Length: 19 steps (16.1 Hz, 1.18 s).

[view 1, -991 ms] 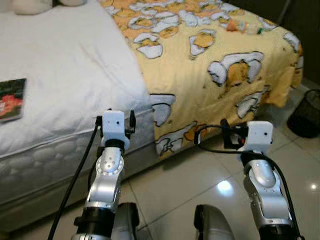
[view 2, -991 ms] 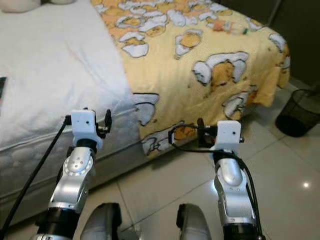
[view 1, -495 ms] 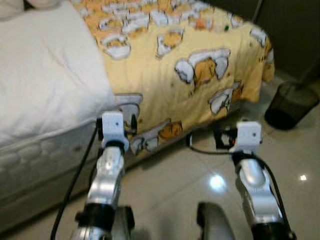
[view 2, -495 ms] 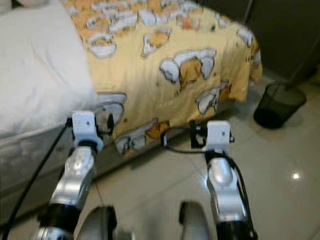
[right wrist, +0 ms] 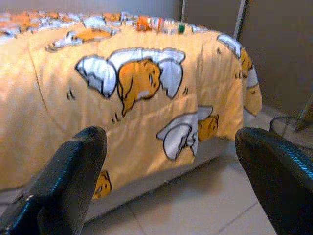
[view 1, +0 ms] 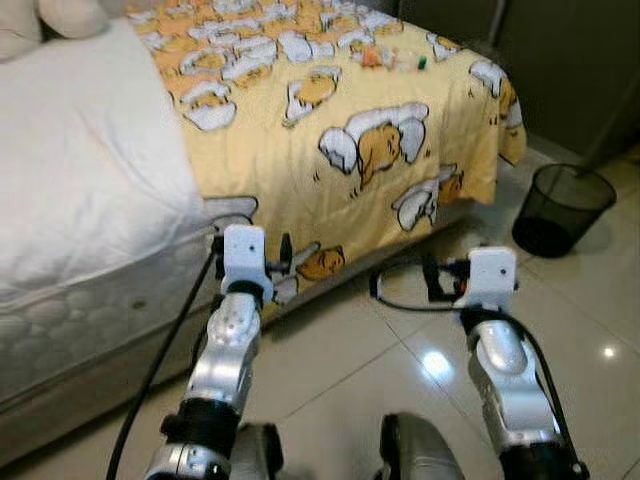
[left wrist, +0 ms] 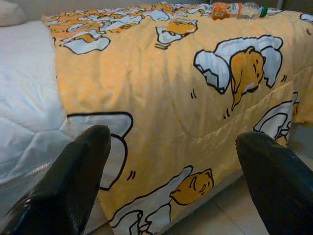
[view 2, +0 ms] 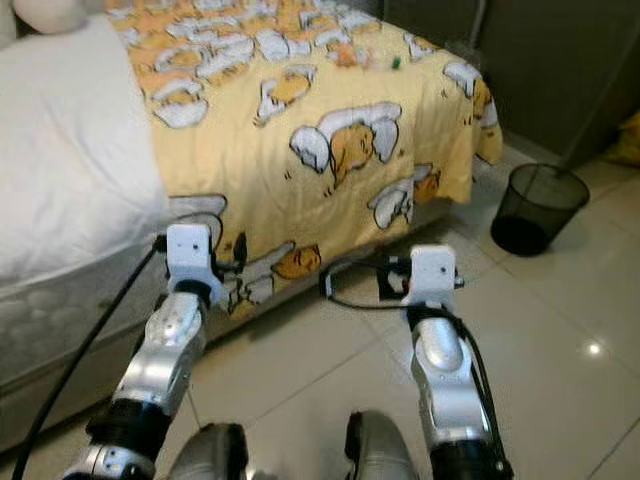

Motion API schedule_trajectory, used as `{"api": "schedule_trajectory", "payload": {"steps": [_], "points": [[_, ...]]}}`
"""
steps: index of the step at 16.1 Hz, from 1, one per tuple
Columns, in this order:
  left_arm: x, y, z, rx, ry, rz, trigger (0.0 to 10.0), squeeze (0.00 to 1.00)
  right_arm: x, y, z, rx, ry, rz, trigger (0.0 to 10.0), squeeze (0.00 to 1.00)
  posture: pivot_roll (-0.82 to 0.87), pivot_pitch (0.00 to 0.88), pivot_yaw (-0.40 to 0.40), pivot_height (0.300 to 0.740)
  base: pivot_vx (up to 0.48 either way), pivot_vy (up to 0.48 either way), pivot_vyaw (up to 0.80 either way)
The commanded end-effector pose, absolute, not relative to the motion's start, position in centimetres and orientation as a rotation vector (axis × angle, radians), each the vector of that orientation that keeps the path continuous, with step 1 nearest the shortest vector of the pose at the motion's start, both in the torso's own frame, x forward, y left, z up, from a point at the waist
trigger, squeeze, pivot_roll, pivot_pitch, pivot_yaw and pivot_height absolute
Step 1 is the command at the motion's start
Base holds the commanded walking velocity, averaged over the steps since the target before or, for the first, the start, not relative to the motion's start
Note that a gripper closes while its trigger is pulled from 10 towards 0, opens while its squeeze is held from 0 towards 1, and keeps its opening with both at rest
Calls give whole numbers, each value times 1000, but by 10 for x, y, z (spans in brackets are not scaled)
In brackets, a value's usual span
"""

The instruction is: Clean up the room

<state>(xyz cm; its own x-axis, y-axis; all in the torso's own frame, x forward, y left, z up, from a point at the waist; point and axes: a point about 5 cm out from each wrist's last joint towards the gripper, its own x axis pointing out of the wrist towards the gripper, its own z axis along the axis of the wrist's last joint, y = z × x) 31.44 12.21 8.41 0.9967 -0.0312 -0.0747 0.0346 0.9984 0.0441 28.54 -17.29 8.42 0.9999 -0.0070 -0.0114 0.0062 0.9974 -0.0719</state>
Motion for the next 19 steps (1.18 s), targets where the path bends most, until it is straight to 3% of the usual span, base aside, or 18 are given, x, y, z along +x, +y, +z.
{"api": "schedule_trajectory", "payload": {"steps": [1, 7, 13, 18, 19], "points": [[314, 131, 81, 31, 80, -23, 10000, 0, 288, -171, 89, -47, -16, -4, 10000, 0, -161, 0, 72, 703, 0, 0, 0], [318, 123, 99, -3, -7, -123, 10000, 0, 283, -169, 81, 5, 3, 5, 10000, 0, -169, 0, 90, 740, 0, 0, 0], [325, 118, 96, -22, 26, -118, 10000, 0, 283, -171, 78, -31, 12, 6, 10000, 0, -190, 0, 99, 740, 295, -357, 0], [315, 158, 72, -179, 137, 108, 10000, 0, 270, -185, 70, -73, 30, 24, 10000, 0, -191, 0, 91, 740, 369, -303, 0], [314, 157, 72, -170, 133, 94, 10000, 0, 268, -188, 69, -69, 32, 23, 10000, 0, -191, 0, 90, 740, 375, -292, 0]]}}
